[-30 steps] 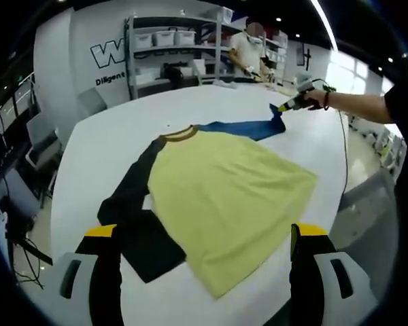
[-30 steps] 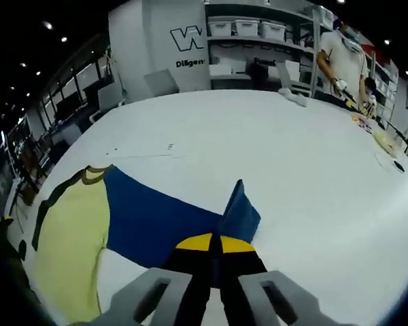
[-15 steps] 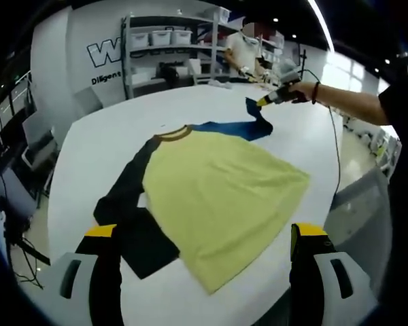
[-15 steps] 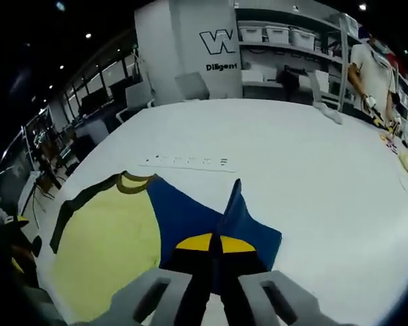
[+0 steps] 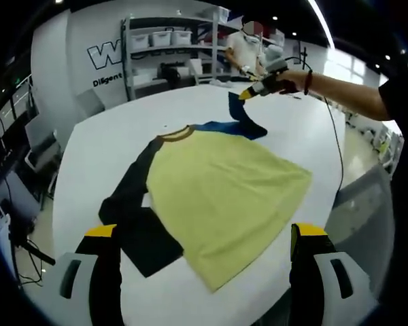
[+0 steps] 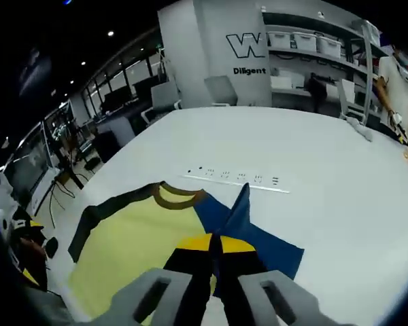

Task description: Fold the garment on the visible template until the final outline fits inside the template.

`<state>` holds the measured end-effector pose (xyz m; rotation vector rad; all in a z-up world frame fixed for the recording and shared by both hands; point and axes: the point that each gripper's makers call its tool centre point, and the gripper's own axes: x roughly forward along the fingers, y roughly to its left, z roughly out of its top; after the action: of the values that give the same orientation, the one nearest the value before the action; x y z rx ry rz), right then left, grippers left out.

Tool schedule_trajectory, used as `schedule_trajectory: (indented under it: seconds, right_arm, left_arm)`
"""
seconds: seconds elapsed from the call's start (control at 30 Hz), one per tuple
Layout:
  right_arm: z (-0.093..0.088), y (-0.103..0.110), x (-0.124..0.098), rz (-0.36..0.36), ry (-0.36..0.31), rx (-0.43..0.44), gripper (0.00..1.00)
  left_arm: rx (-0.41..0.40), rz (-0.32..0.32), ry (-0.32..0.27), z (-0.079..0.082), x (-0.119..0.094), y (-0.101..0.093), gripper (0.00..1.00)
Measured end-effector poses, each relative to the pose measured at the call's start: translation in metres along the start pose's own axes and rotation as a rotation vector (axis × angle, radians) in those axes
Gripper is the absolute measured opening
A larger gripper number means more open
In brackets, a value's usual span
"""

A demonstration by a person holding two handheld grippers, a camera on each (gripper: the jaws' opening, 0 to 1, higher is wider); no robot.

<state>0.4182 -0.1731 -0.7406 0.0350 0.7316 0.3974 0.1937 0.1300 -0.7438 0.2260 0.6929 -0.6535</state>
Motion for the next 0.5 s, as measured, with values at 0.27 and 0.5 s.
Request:
schedule_trajectory:
  seconds: [0.27,0.5]
  right_arm:
    - [0.011,0.043,0.017,0.068,0.011,-0.048,0.0]
    - [0.019,0.078,0.032,0.123,0.021,-0.089,0.0]
  left_arm:
    - [-0.003,-0.008,-0.001,-0.001,0.002,-0.005,0.99]
    - [-0.008,-0.014,0.003,-0.002,0.003,-0.011,0.99]
